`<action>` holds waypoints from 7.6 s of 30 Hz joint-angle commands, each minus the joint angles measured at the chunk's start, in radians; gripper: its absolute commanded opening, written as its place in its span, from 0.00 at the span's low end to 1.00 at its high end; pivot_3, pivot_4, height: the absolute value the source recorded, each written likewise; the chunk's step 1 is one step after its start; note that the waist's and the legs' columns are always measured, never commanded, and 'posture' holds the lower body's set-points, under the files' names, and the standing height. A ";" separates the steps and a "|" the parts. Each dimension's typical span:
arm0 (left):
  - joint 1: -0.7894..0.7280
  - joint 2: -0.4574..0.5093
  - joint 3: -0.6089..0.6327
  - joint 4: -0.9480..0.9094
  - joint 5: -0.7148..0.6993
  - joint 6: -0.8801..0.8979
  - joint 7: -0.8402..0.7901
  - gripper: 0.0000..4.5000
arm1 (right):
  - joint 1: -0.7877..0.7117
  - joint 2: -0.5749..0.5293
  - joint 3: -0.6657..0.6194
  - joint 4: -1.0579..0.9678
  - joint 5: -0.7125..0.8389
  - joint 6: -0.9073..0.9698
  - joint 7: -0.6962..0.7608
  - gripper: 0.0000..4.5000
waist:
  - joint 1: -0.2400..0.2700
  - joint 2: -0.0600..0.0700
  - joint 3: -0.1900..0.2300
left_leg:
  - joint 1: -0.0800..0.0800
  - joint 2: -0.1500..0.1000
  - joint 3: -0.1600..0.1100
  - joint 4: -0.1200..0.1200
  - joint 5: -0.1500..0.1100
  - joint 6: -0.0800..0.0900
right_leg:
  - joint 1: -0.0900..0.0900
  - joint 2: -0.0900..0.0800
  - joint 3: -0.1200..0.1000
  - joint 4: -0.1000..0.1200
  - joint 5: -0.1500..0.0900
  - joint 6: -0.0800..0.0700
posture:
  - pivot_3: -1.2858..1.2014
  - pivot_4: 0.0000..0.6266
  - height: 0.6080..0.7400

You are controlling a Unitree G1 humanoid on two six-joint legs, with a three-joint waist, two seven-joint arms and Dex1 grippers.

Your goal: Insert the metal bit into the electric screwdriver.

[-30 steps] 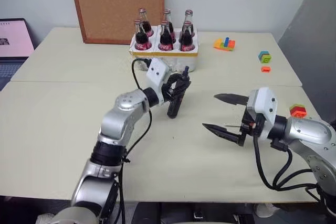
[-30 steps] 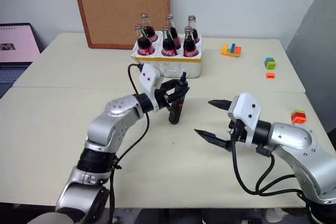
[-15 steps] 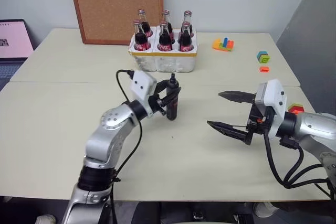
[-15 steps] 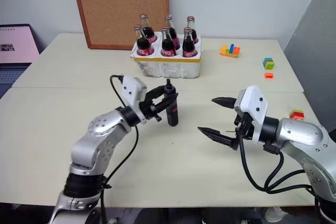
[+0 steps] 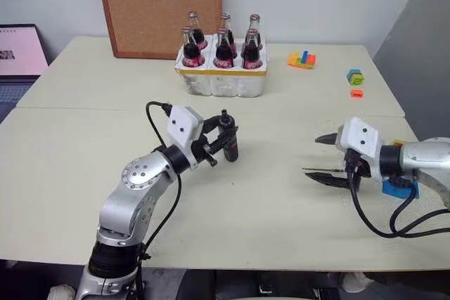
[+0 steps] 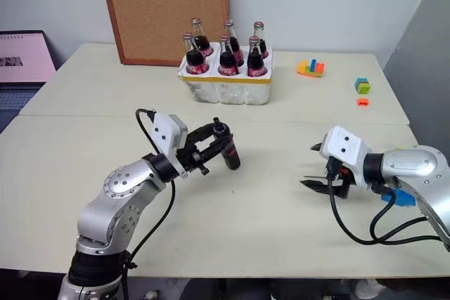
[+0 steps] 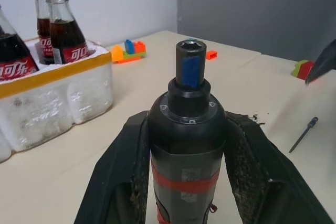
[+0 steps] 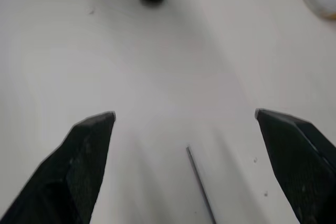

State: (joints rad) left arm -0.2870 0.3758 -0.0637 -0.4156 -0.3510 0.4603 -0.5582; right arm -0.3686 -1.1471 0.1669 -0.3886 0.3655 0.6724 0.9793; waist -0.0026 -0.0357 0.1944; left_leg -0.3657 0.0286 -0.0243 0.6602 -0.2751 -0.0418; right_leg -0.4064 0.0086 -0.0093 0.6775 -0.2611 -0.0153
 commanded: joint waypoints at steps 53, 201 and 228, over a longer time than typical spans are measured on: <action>-0.197 -0.114 -0.025 0.117 -0.007 -0.039 -0.005 0.36 | -0.218 0.445 -0.209 0.060 -0.178 0.182 0.147 0.00 | 0.001 0.001 0.000 | -0.002 0.001 -0.002 0.001 0.000 0.000 | 0.000 -0.002 -0.001 0.000 0.000 0.000 | 0.52 0.24 1.00; -0.140 0.075 -0.050 0.203 -0.003 -0.201 -0.271 0.36 | -0.242 0.637 -0.075 -0.024 0.317 0.003 -0.243 0.00 | -0.006 0.002 0.001 | -0.012 0.002 -0.002 0.001 -0.001 0.002 | -0.013 0.004 -0.001 0.003 0.002 -0.001 | 0.52 0.24 1.00; -0.141 0.069 -0.053 0.213 -0.002 -0.206 -0.268 0.36 | -0.241 0.635 -0.095 -0.044 0.309 0.042 -0.246 0.33 | -0.006 0.002 0.000 | -0.012 0.002 -0.002 0.001 -0.001 0.002 | -0.013 0.004 -0.001 0.003 0.003 -0.001 | 0.52 0.24 1.00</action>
State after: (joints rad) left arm -0.4206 0.4375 -0.1321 -0.2026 -0.3784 0.2695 -0.8406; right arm -0.5996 -0.5176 0.0963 -0.4038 0.6501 0.7115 0.7369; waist -0.0088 -0.0333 0.1946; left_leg -0.3778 0.0310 -0.0260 0.6612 -0.2759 -0.0399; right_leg -0.4197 0.0124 -0.0102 0.6806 -0.2584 -0.0160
